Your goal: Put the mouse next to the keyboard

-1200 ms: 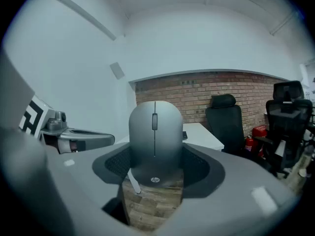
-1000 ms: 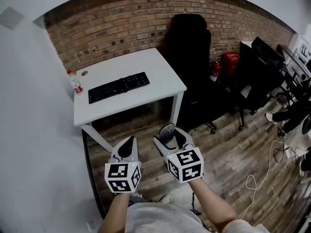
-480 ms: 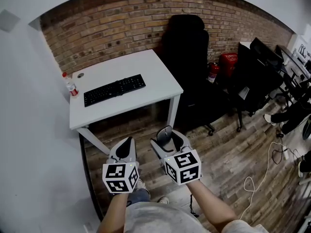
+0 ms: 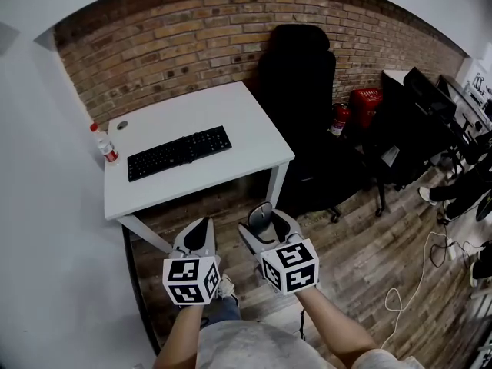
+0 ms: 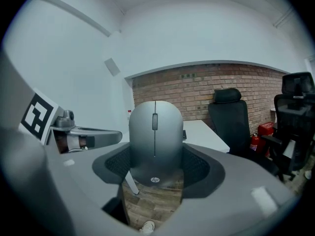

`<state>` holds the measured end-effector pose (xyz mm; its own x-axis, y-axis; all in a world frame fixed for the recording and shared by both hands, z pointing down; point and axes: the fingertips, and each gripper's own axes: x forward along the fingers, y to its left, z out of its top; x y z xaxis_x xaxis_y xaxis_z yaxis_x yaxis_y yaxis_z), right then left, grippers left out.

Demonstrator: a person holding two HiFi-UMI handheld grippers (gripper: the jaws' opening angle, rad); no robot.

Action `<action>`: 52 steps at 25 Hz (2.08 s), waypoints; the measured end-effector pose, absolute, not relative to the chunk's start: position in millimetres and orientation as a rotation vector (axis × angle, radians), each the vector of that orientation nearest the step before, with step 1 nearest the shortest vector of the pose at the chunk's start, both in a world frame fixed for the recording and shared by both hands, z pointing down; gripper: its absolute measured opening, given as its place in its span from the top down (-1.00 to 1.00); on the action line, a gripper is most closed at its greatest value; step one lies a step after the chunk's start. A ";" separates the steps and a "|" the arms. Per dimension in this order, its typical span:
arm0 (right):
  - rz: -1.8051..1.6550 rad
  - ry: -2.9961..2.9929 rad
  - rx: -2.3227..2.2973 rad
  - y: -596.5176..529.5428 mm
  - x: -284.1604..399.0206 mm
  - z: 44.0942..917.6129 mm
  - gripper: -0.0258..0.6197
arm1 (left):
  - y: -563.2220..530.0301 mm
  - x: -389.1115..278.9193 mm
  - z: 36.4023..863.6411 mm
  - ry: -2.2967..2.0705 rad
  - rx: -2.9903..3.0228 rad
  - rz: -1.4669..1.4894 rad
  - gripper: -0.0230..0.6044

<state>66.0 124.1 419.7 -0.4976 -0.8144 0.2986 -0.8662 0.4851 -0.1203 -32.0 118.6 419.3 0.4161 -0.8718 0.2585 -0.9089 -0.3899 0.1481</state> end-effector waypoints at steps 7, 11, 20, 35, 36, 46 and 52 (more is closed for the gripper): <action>0.398 -2.507 1.436 55.7 51.8 426.2 -0.04 | 50.0 -47.1 427.2 -1.541 2.385 0.204 0.95; 0.408 -2.491 1.432 17.2 40.2 423.1 -0.04 | 10.3 -57.6 425.8 -1.524 2.381 0.213 0.95; 0.451 -2.428 1.454 -56.3 22.6 427.5 -0.04 | -67.5 -79.8 429.4 -1.479 2.391 0.232 0.95; 0.474 -2.340 1.503 -126.2 -9.3 434.2 -0.04 | -138.3 -110.7 441.9 -1.372 2.405 0.222 0.95; 0.479 -2.335 1.510 -128.9 -7.8 434.7 -0.04 | -140.4 -109.9 441.4 -1.366 2.413 0.224 0.95; 0.511 -2.293 1.546 -159.3 15.3 448.7 -0.04 | -172.8 -93.2 446.8 -1.372 2.456 0.246 0.95; 0.517 -2.274 1.536 -196.0 40.3 464.8 -0.04 | -210.1 -80.8 453.6 -1.415 2.456 0.259 0.95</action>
<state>40.3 -196.0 464.8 -0.3528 -0.8052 0.4766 -0.9322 0.3467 -0.1043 -80.8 -210.1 453.6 0.5000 -0.8130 0.2984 -0.8660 -0.4730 0.1623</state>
